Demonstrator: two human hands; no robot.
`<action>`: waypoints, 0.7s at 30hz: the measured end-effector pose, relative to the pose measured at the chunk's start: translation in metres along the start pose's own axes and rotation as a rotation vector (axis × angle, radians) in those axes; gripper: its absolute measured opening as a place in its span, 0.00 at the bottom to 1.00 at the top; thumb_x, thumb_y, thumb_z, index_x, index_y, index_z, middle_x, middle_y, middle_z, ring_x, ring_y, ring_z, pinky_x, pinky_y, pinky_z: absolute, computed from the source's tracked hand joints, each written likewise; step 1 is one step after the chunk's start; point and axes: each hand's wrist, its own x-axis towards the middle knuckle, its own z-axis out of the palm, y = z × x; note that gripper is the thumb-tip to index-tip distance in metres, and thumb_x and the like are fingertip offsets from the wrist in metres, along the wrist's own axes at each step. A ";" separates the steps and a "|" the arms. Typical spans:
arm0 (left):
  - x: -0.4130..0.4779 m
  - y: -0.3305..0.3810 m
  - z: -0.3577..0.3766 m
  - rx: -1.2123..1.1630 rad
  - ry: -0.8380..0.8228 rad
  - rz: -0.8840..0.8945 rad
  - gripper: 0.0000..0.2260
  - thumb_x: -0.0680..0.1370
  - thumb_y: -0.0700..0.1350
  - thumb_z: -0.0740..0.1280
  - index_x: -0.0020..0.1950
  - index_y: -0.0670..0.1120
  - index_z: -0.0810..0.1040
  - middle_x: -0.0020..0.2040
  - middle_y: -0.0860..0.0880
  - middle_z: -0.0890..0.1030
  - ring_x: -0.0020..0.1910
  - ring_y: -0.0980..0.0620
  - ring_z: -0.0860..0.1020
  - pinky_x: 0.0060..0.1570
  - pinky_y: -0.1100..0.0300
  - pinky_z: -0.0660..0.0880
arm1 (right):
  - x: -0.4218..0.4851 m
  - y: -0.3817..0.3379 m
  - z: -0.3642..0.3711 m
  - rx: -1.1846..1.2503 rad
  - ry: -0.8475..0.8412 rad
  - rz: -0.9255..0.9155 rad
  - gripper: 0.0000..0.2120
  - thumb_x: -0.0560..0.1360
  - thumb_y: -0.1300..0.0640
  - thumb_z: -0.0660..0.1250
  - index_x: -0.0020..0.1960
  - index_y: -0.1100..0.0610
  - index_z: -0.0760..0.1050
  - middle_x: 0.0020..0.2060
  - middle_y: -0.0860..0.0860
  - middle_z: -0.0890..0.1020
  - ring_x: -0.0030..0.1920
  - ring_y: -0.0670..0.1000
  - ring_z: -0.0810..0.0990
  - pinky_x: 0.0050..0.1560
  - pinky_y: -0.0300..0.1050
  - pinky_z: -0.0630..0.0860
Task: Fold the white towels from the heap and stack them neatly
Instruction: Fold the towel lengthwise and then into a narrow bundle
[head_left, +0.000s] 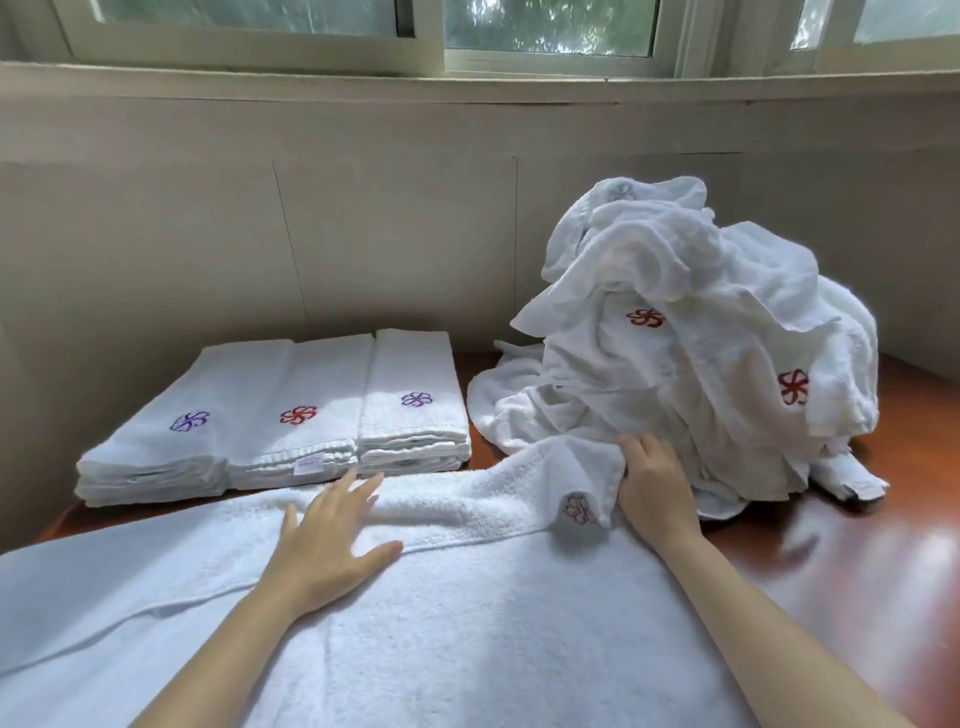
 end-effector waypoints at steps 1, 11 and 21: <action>-0.007 -0.001 0.000 -0.037 0.049 0.047 0.37 0.70 0.72 0.55 0.75 0.60 0.57 0.77 0.55 0.55 0.75 0.52 0.57 0.71 0.42 0.57 | -0.003 0.002 -0.002 0.058 0.047 0.022 0.11 0.66 0.77 0.68 0.47 0.68 0.78 0.39 0.64 0.79 0.41 0.65 0.76 0.42 0.57 0.75; -0.033 0.013 -0.001 -0.055 0.235 0.198 0.07 0.73 0.40 0.69 0.45 0.50 0.74 0.38 0.57 0.72 0.37 0.55 0.72 0.34 0.66 0.65 | -0.015 -0.020 -0.020 0.455 -0.287 0.753 0.17 0.76 0.51 0.63 0.59 0.60 0.66 0.47 0.55 0.76 0.51 0.56 0.76 0.46 0.46 0.67; -0.043 0.017 -0.001 0.155 0.427 0.408 0.13 0.74 0.44 0.54 0.37 0.43 0.75 0.33 0.50 0.74 0.29 0.50 0.73 0.24 0.59 0.72 | -0.007 -0.038 -0.020 0.261 -0.652 0.682 0.32 0.70 0.60 0.65 0.73 0.64 0.62 0.48 0.59 0.82 0.49 0.58 0.79 0.50 0.49 0.75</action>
